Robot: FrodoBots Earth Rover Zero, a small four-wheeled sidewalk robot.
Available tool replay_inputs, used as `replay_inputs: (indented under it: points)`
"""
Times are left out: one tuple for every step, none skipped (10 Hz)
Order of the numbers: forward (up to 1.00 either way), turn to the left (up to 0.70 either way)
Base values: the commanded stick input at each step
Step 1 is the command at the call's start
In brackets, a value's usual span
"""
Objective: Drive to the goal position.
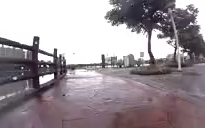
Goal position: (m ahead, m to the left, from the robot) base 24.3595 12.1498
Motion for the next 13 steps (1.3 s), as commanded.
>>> replay_inputs:
  points:
    - [1.00, -0.01]
    - [1.00, -0.01]
    - [1.00, 0.10]
    - [1.00, 0.30]
    - [1.00, 0.39]
    - [1.00, 0.14]
    - [1.00, -0.01]
    - [1.00, -0.01]
    - [1.00, -0.01]
    - [1.00, -0.01]
    - [1.00, -0.01]
    - [1.00, -0.01]
    - [1.00, -0.01]
